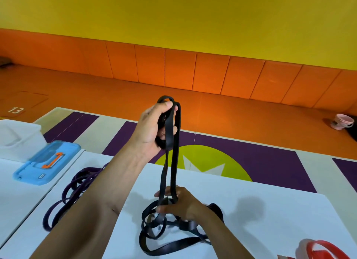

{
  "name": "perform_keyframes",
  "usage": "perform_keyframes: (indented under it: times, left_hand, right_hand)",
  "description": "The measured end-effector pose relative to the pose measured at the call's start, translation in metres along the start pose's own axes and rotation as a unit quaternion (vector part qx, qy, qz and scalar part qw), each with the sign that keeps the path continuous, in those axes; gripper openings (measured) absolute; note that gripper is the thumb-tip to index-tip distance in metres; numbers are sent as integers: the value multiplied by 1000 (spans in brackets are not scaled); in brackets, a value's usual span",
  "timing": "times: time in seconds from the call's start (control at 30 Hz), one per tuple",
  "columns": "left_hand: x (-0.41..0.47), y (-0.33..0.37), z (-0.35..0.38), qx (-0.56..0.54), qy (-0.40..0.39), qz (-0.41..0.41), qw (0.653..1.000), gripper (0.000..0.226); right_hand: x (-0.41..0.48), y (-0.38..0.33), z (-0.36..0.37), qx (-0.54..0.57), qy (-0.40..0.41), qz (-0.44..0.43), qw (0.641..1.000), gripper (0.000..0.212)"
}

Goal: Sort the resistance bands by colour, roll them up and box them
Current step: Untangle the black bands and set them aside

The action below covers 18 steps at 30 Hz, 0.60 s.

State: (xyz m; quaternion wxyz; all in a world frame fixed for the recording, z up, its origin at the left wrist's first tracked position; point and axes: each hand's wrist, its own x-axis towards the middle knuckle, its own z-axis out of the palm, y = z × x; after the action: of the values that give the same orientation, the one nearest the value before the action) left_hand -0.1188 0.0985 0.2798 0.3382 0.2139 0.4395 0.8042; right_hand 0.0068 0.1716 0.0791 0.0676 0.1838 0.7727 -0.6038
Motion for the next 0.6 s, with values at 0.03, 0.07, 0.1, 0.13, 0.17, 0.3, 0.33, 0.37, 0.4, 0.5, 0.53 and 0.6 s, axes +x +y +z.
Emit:
perform_keyframes:
  times: [0.03,0.07,0.1,0.13,0.17,0.3,0.33,0.37,0.4,0.5,0.53,0.6]
  left_hand:
    - [0,2,1,-12,-6,5,1000,37]
    - [-1,6,3,-19,-8,13,1000,32]
    - [-3,11,4,-25,-7,22,999,24]
    - [-3,17,1,-39,1,32,999,19]
    - [-2,25,-3,-60,14,43,997,18]
    - [-5,47,-29,-76,56,82,992,17]
    - [-7,46,-35,-54,68,83,993,15]
    - [-9,41,-41,-10,92,82,992,14]
    - [-10,33,-46,53,120,75,989,16]
    - [-13,3,-61,249,170,35,953,22]
    - [-13,-7,-67,301,172,24,938,17]
    - [-17,-27,-77,387,156,11,909,13]
  right_hand:
    - [1,-1,3,3,-5,0,1000,26]
    - [3,0,5,2,-6,2,1000,22]
    - [4,4,5,-3,-1,10,1000,18]
    - [5,11,2,-18,10,23,1000,17]
    - [6,21,-3,-36,28,37,998,18]
    - [-2,74,-35,-89,108,94,986,32]
    - [-3,83,-42,-93,134,107,981,35]
    - [-2,85,-49,-98,161,115,975,38]
    - [-1,80,-55,-99,188,116,970,41]
    - [-3,43,-71,-62,253,60,964,34]
    - [-7,25,-76,-58,260,30,963,27]
    - [-15,-13,-86,-78,253,-36,964,20]
